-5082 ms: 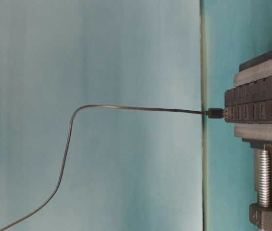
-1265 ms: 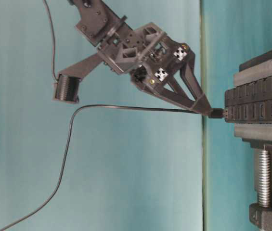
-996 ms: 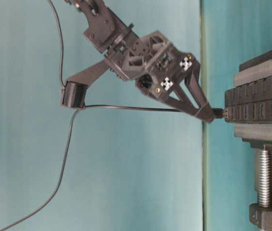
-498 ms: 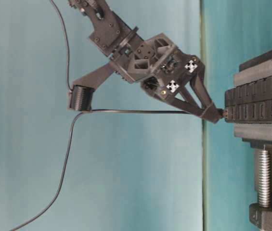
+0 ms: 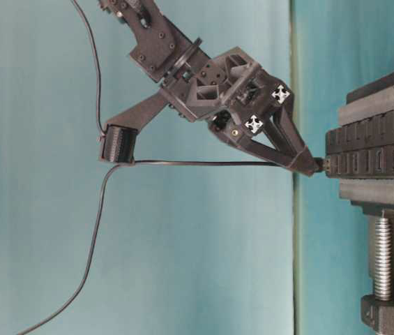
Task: Insert the USB into the second port from the front of the fixed hub.
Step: 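Lower the right gripper and grasp the black USB cable near its plug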
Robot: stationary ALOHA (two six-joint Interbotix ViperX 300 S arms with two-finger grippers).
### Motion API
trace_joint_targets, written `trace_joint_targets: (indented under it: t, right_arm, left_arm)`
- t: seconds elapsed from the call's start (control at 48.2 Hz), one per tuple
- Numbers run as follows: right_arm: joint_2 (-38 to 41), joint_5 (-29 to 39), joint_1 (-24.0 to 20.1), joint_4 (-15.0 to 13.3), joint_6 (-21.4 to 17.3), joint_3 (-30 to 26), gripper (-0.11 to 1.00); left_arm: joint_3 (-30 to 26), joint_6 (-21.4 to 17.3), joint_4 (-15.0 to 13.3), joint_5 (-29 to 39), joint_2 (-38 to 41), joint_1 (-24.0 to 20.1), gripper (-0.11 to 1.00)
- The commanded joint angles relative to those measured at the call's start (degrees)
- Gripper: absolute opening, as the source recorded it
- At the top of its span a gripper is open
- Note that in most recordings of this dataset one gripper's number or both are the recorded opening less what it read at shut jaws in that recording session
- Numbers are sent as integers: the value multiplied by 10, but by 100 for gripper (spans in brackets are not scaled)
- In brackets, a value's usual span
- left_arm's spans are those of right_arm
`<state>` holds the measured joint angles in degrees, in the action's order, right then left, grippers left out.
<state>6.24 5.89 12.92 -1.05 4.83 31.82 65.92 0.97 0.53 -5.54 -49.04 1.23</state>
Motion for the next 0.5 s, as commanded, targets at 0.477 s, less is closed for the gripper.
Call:
trace_joint_targets:
  t: [0.477]
  right_arm:
    - [-14, 4, -12, 1, -6, -14, 8]
  left_arm:
    - [-5, 1, 1, -4, -2, -1, 0]
